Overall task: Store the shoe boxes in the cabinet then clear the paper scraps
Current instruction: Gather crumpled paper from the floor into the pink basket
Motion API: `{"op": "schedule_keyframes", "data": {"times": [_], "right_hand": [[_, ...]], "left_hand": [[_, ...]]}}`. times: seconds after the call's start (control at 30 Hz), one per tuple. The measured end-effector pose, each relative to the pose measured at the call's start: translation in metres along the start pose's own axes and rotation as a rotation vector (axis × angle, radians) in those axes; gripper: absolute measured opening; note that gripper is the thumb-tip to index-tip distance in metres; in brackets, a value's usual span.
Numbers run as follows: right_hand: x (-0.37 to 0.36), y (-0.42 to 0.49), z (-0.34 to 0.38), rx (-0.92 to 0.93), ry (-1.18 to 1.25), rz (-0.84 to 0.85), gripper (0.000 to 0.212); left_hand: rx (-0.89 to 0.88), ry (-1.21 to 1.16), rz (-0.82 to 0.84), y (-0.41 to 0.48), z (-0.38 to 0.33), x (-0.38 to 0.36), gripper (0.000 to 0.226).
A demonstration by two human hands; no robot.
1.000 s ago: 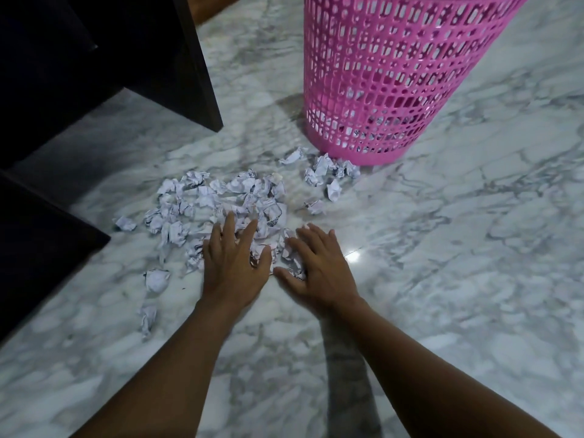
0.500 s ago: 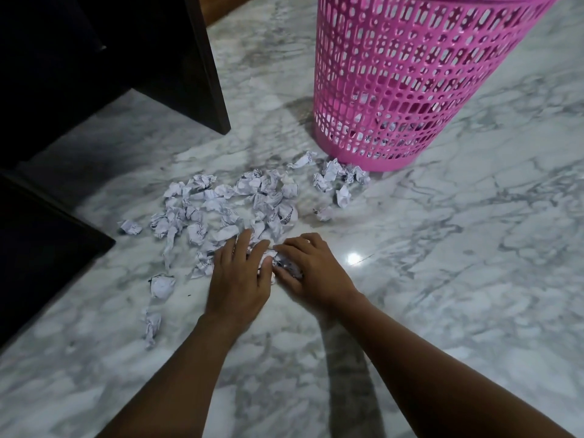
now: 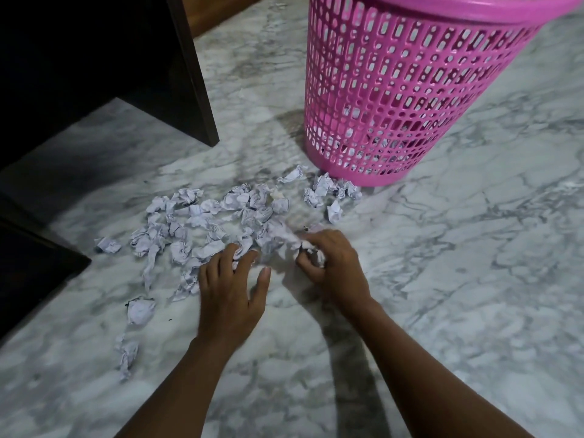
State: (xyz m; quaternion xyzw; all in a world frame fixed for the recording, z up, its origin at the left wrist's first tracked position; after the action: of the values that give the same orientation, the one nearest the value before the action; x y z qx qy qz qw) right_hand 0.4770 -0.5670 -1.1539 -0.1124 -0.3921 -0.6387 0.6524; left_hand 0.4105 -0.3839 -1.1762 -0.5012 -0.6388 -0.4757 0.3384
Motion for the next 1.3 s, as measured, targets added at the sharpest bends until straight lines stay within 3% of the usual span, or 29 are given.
{"op": "schedule_keyframes", "data": {"times": [0.13,0.33,0.47,0.73,0.87,1.0,1.13,1.3], "right_hand": [[0.015,0.057,-0.018,-0.019,-0.081,-0.054,0.021],[0.011,0.104,-0.057,-0.140,-0.188,0.127,0.031],[0.006,0.101,-0.068,-0.124,-0.298,0.183,0.035],[-0.005,0.071,-0.050,-0.008,-0.124,0.313,0.033],[-0.002,0.059,-0.045,0.059,-0.175,0.355,0.063],[0.000,0.057,-0.042,0.121,-0.157,0.582,0.106],[-0.012,0.055,-0.032,0.214,-0.233,0.708,0.118],[-0.035,0.049,-0.015,0.360,-0.271,0.584,0.088]], "left_hand": [[0.026,0.054,0.026,0.000,-0.003,-0.003,0.055],[0.044,0.082,0.048,-0.003,-0.004,-0.005,0.060],[0.026,0.063,0.018,-0.004,-0.005,-0.005,0.058],[-0.045,0.059,-0.105,-0.002,-0.006,-0.001,0.054],[0.025,0.145,-0.137,0.006,0.003,0.009,0.080],[0.110,0.089,0.073,0.014,0.019,0.012,0.105],[0.048,0.070,0.156,0.021,0.024,0.011,0.093],[-0.055,0.000,0.043,0.023,0.032,0.009,0.062]]}}
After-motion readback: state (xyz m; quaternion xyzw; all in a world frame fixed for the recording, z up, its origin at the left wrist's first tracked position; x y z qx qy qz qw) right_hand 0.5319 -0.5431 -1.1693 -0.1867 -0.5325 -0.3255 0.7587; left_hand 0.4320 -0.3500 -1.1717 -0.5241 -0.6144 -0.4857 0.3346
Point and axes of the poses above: each hand's wrist, its own y-axis towards the middle knuckle, its own x-axis out of the back of the hand, z = x × y, the point moved 1 cm from there along y, towards the middle knuckle, and after that the axes turned 6 degrees about -x, right-handed, at the moved point
